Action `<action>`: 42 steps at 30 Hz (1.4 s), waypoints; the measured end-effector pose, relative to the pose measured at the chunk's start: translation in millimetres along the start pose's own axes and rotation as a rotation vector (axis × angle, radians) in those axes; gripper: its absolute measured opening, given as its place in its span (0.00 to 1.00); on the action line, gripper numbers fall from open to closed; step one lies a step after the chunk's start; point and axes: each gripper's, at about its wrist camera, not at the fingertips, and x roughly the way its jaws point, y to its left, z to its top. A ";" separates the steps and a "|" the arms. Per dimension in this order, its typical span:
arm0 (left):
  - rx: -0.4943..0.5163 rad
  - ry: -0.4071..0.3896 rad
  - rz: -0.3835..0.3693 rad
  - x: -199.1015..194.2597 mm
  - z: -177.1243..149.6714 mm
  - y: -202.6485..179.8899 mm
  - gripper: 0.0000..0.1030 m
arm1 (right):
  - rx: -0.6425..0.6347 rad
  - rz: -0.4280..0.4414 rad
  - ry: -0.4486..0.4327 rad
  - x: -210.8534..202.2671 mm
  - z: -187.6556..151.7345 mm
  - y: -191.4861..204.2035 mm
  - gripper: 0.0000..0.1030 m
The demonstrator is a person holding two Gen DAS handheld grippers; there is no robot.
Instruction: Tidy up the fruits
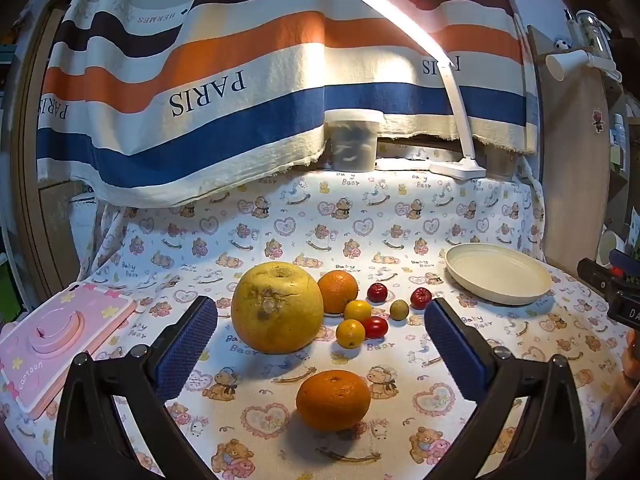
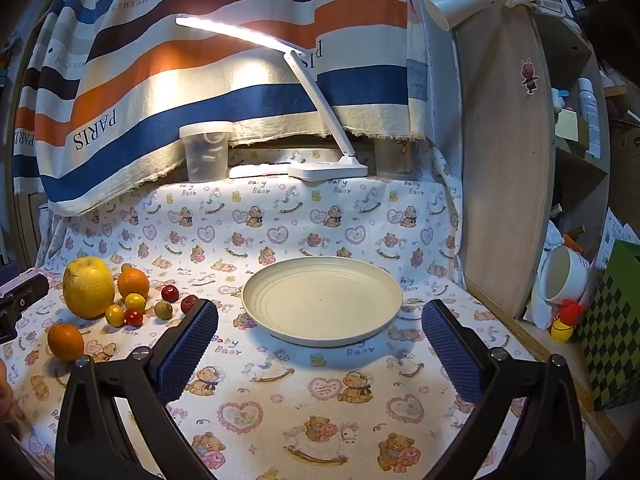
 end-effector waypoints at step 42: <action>-0.006 0.000 0.012 0.9 0.0 4.1 1.00 | 0.000 0.000 0.000 -1.0 0.8 2.4 1.00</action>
